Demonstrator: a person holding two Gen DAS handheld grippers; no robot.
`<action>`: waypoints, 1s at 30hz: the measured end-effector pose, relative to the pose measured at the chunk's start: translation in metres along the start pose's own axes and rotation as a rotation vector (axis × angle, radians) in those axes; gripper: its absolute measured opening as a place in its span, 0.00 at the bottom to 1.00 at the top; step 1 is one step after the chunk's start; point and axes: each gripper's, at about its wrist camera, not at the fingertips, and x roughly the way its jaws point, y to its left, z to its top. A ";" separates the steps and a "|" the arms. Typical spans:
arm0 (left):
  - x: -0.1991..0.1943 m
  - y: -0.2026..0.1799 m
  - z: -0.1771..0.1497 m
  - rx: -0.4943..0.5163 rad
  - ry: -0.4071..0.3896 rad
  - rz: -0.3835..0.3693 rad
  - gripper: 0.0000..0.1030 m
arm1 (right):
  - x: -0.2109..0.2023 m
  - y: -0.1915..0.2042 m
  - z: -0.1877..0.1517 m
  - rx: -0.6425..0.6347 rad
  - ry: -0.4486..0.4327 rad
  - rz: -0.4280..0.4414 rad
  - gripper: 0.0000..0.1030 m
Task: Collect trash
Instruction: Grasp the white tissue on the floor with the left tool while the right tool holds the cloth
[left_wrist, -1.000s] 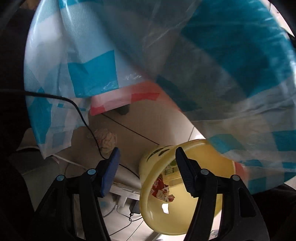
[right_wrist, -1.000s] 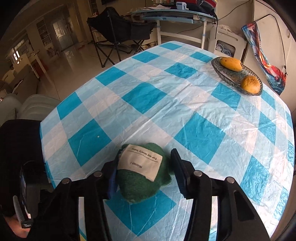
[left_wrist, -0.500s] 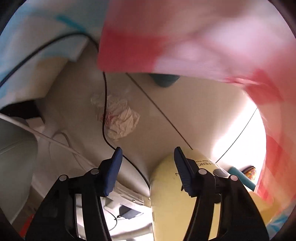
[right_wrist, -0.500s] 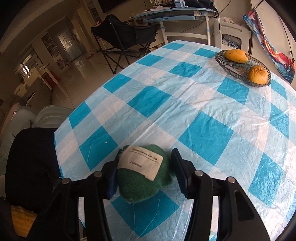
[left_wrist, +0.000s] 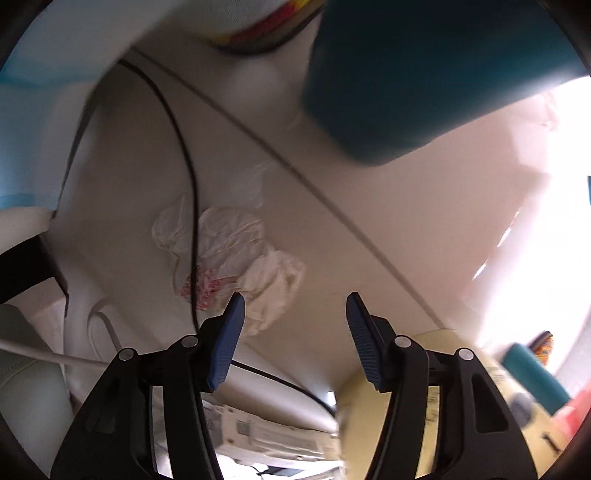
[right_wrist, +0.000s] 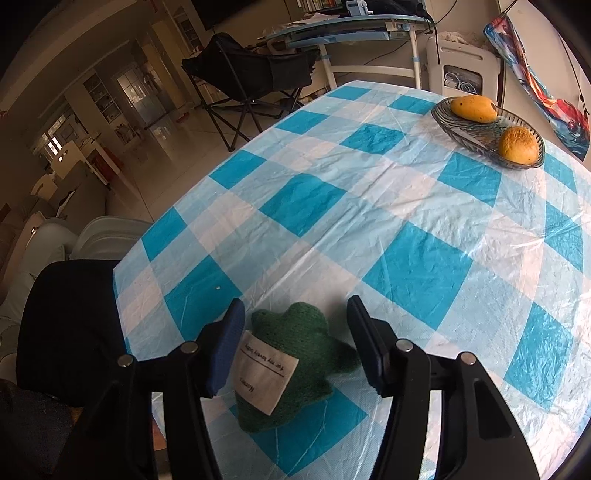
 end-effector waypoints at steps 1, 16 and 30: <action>0.006 0.001 -0.001 0.000 0.008 0.010 0.53 | 0.000 0.000 0.000 0.000 0.000 0.002 0.56; 0.014 -0.021 -0.012 0.138 -0.001 0.151 0.11 | 0.001 0.000 0.000 0.005 -0.015 0.004 0.57; -0.075 -0.038 -0.031 0.175 0.059 -0.079 0.08 | -0.007 -0.014 -0.007 0.102 -0.034 0.063 0.47</action>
